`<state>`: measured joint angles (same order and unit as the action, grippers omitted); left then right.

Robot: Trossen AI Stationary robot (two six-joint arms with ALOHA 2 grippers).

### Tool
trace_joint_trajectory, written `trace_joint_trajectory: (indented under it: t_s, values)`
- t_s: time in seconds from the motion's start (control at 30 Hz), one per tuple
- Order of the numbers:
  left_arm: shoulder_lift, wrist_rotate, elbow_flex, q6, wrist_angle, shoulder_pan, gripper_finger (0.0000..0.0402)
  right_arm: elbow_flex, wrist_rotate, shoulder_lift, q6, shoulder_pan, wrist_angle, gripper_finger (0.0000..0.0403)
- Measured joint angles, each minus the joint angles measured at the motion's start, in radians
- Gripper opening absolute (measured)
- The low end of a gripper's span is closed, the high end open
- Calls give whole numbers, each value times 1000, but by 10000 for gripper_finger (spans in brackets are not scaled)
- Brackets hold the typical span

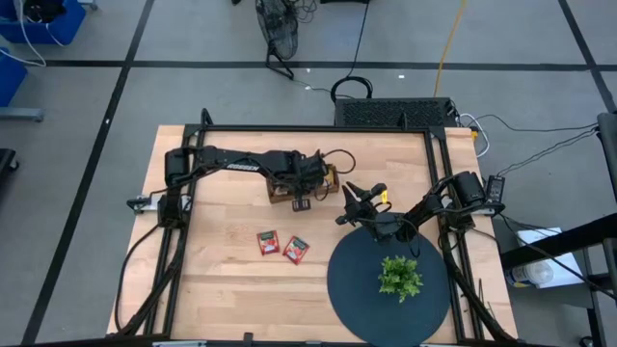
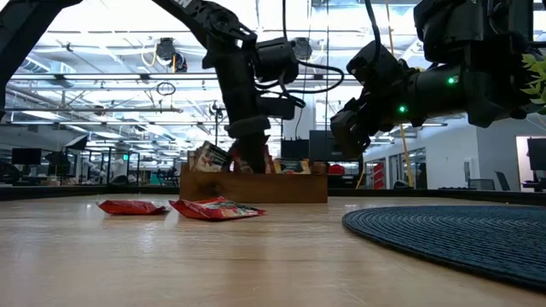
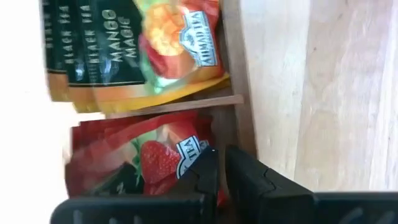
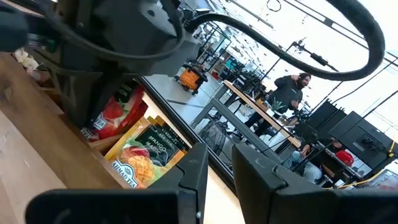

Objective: Pick & Place Tea
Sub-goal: Put the red tea bag into the middle section wooden organizer

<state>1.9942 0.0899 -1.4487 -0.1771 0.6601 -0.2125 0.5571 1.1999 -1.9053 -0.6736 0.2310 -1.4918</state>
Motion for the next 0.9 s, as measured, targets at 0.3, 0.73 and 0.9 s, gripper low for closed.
trace_joint_trajectory:
  t_s: [0.3, 0.73, 0.9]
  values:
    - [0, 27, -1, -2, 27, 16, 37, 0, 0, 0, 0, 0, 0, 61]
    - [-11, 29, -2, -1, 32, 48, 37, 0, 0, 0, 0, 0, 0, 61]
    - [-33, 30, -3, -2, 28, 58, 37, 0, 0, 0, 7, 0, 0, 61]
